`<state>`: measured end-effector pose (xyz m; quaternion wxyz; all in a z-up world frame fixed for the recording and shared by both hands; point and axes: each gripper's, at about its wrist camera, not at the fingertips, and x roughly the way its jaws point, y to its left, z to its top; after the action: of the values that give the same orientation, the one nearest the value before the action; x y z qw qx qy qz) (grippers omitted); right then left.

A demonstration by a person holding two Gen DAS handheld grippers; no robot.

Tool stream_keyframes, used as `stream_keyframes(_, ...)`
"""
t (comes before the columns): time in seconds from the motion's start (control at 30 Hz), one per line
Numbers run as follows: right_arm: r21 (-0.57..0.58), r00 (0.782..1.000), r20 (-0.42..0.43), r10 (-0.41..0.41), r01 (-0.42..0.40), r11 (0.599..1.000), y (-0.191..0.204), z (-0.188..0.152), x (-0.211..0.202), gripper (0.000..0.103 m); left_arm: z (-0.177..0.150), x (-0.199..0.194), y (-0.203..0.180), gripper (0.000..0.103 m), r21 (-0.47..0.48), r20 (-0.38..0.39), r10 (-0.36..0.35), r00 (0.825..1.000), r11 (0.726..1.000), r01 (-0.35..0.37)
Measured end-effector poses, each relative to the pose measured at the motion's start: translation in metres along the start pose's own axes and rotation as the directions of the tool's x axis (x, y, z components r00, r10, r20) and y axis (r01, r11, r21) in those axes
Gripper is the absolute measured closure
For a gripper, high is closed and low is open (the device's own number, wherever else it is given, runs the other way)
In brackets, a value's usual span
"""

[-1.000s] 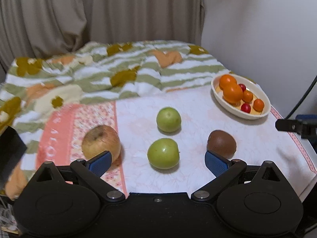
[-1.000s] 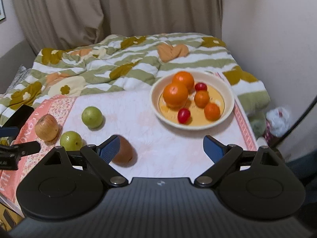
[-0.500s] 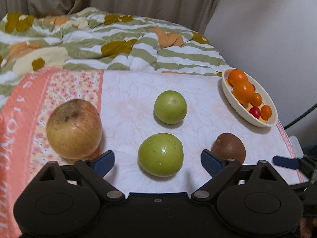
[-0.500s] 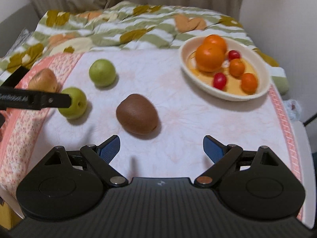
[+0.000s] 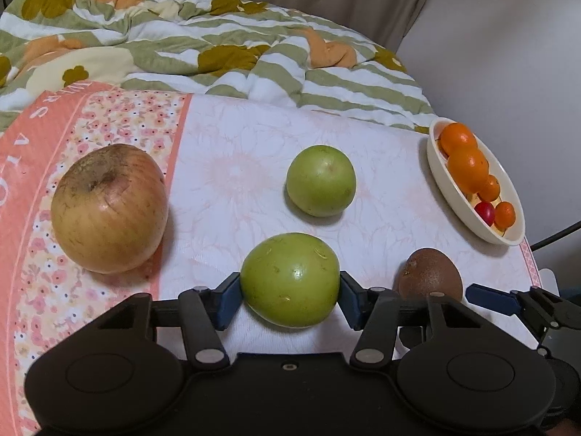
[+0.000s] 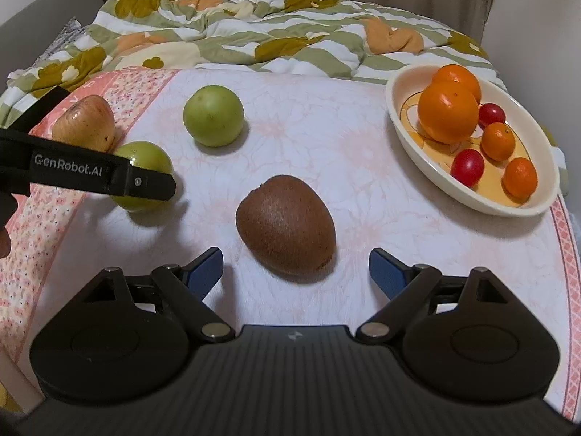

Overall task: Organize fruits
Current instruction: 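Grasp a green apple with the left tool while the right tool grasps the brown kiwi, then carry the green apple and the kiwi over the cream bowl with both tools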

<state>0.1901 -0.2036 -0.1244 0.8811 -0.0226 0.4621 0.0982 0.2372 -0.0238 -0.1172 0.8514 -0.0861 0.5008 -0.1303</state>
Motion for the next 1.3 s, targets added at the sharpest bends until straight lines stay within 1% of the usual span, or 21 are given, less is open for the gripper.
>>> stream_keyframes(0.1, -0.006, 1.000, -0.003, 0.010, -0.010, 1.000, 0.000, 0.003, 0.005, 0.000, -0.001, -0.001, 0.000, 0.044, 0.002, -0.001, 0.002, 1.000, 1.000, -0.002)
stream_keyframes(0.2, -0.015, 1.000, 0.005, 0.014, -0.014, 1.000, 0.002, 0.006, 0.008, 0.000, -0.003, -0.002, -0.002, 0.044, 0.024, 0.004, 0.017, 1.000, 1.000, -0.017)
stream_keyframes(0.3, -0.022, 1.000, 0.004, 0.022, -0.022, 1.000, 0.003, 0.008, 0.011, 0.002, -0.006, -0.005, 0.000, 0.044, 0.033, 0.009, 0.028, 1.000, 0.999, -0.029)
stream_keyframes(0.37, -0.032, 1.000, -0.004, 0.027, -0.027, 0.999, 0.005, 0.009, 0.015, 0.010, -0.008, -0.007, 0.003, 0.044, 0.030, 0.010, 0.032, 0.999, 0.999, -0.032)
stream_keyframes(0.47, -0.054, 1.000, 0.009, 0.022, -0.021, 0.998, 0.009, 0.008, 0.015, 0.015, -0.011, -0.010, 0.006, 0.044, 0.030, 0.010, 0.042, 0.999, 0.999, -0.042)
stream_keyframes(0.6, -0.061, 1.000, 0.025, 0.006, -0.004, 0.998, 0.010, 0.009, 0.015, 0.029, -0.015, -0.014, 0.010, 0.044, 0.023, 0.012, 0.053, 0.999, 0.998, -0.054)
stream_keyframes(0.77, -0.047, 1.000, 0.024, 0.003, -0.001, 0.999, 0.009, 0.011, 0.011, 0.030, -0.019, -0.022, 0.012, 0.044, 0.033, 0.014, 0.057, 0.998, 0.998, -0.057)
stream_keyframes(0.87, -0.052, 0.999, 0.042, 0.003, -0.001, 0.999, 0.013, 0.011, 0.004, 0.030, -0.020, -0.032, 0.011, 0.044, 0.033, 0.039, 0.038, 0.999, 0.999, -0.039)
stream_keyframes(1.07, -0.043, 0.997, 0.076, 0.006, -0.003, 0.999, 0.017, 0.011, -0.022, 0.030, -0.023, -0.056, 0.002, 0.044, 0.065, 0.090, 0.029, 0.996, 0.997, -0.035)
stream_keyframes(1.2, -0.007, 0.995, 0.104, 0.003, -0.002, 1.000, 0.013, 0.010, -0.045, 0.030, -0.024, -0.071, -0.006, 0.044, 0.094, 0.122, 0.010, 0.992, 0.995, -0.021)
stream_keyframes(1.3, 0.028, 0.994, 0.111, -0.018, 0.015, 1.000, 0.009, 0.009, -0.061, 0.030, -0.024, -0.083, -0.013, 0.044, 0.111, 0.145, -0.011, 0.989, 0.994, -0.005)
